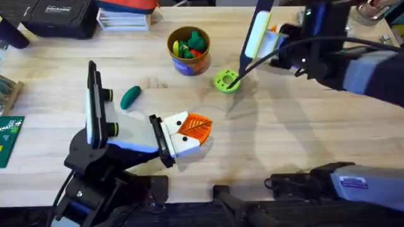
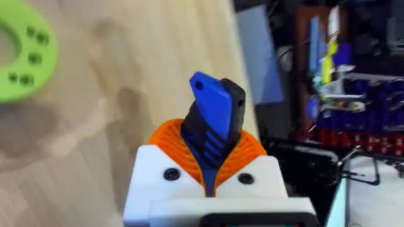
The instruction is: Pick up the gripper from the table and insert it into the empty holder that is missing its gripper. Then pick up a screw, insert it into the mounting hole, and use the screwdriver to tighten it. Finally, clean up the table by picking up the vegetable and placing it into the bucket.
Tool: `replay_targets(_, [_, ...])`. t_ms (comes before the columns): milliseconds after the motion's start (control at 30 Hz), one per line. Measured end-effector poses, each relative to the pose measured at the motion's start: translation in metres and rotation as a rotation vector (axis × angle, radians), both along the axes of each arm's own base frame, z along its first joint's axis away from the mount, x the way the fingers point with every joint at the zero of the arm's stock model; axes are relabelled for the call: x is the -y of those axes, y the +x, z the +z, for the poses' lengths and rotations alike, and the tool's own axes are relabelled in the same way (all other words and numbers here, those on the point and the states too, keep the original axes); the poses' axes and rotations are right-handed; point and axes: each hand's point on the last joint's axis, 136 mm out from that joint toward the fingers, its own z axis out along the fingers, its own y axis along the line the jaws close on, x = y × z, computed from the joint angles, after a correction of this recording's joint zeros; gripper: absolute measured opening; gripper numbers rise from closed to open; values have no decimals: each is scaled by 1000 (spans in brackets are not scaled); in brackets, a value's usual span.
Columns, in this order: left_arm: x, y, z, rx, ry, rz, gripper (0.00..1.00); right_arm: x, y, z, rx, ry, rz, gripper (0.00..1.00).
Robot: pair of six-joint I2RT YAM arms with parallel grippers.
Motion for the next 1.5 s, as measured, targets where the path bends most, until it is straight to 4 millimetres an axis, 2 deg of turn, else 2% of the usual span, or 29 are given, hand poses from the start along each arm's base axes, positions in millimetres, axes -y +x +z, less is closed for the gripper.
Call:
replay_targets(167, [0,0,0,0,0,0,4,15,2,-40,-95,-51,-25,26])
replay_targets(300, [0,0,0,0,0,0,4,18,-1,-60,-149,-68,-26,41])
replay_targets(400, [0,0,0,0,0,0,4,19,-6,-66,-182,-44,-53,248])
replay_targets(500, [0,0,0,0,0,0,4,19,-7,-67,-194,-4,-91,390])
replay_targets(533, [0,0,0,0,0,0,4,20,-10,-69,-218,35,-133,645])
replay_targets(600, [0,0,0,0,0,0,4,22,-11,-70,-230,58,-165,934])
replay_targets(633, [0,0,0,0,0,0,4,22,-11,-68,-232,73,-181,977])
replay_targets(867, [0,0,0,0,0,0,4,25,-28,-58,-276,166,-280,993])
replay_targets(1033, [0,0,0,0,0,0,4,28,-43,-26,-252,256,-347,992])
replay_targets(1167, [0,0,0,0,0,0,16,31,-68,2,-242,333,-403,994])
replay_targets(1200, [0,0,0,6,2,-1,128,30,-76,9,-241,353,-414,994])
replay_targets(1367, [0,0,0,3,1,-1,910,16,-126,29,-288,420,-423,994])
replay_targets(1400, [0,0,0,2,1,0,961,12,-137,32,-299,436,-421,994])
replay_targets(1500, [0,0,0,2,1,-1,985,2,-161,39,-326,485,-420,994])
